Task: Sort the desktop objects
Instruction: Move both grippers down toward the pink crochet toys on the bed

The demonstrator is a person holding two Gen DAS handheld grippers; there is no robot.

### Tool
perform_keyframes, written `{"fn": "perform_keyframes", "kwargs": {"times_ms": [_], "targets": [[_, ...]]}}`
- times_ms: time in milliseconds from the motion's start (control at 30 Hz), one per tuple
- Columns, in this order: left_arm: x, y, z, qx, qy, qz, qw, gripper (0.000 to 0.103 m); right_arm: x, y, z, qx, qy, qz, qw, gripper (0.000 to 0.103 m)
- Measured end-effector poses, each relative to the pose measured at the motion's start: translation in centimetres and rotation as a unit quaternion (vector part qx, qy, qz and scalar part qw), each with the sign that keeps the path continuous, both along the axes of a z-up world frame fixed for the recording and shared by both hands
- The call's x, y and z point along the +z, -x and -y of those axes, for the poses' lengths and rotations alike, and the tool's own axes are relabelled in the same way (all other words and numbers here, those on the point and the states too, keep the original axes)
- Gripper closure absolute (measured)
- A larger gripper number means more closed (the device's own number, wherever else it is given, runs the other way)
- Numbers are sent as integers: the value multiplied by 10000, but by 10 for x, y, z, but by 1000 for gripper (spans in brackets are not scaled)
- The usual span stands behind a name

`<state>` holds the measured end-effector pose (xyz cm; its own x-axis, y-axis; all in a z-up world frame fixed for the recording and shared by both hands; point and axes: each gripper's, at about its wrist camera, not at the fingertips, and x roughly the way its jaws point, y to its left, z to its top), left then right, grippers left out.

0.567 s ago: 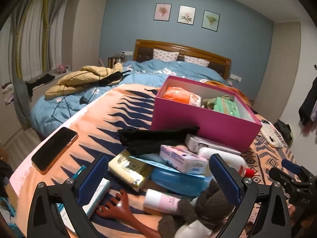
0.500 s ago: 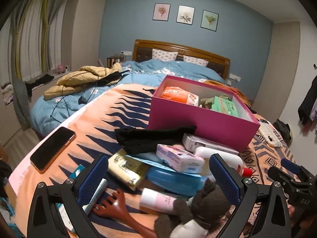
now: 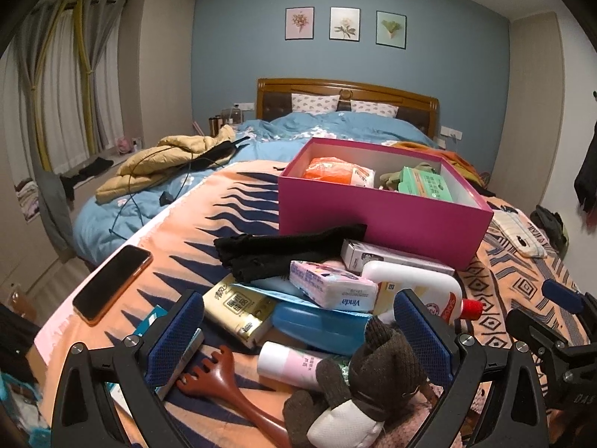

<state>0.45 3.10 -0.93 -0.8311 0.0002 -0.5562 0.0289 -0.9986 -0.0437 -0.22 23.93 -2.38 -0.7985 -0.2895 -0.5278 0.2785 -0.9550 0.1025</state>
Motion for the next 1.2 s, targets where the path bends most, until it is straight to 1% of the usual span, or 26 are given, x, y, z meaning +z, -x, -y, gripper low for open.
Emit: {"fn": "perform_keyframes", "kwargs": {"times_ms": [133,467,633,933,1200], "targets": [[-1,0,-1,0,26,24,10000,0,-2,-2,5,40,-79,16,10000,0],[-4,-1,-4,-5,84,51,10000,0,-5,-3,9,109,-15,90,9999,0],[-4,-2,-5,-7,102,58,9999,0,-4,-6,12,139,-72,44,9999,0],[-6,-4,-3,-7,65,68,10000,0,-7,-8,16,147,-100,109,9998,0],[-9,-5,-2,-24,35,95,9999,0,-10,-8,16,172,18,238,9996,0]]}}
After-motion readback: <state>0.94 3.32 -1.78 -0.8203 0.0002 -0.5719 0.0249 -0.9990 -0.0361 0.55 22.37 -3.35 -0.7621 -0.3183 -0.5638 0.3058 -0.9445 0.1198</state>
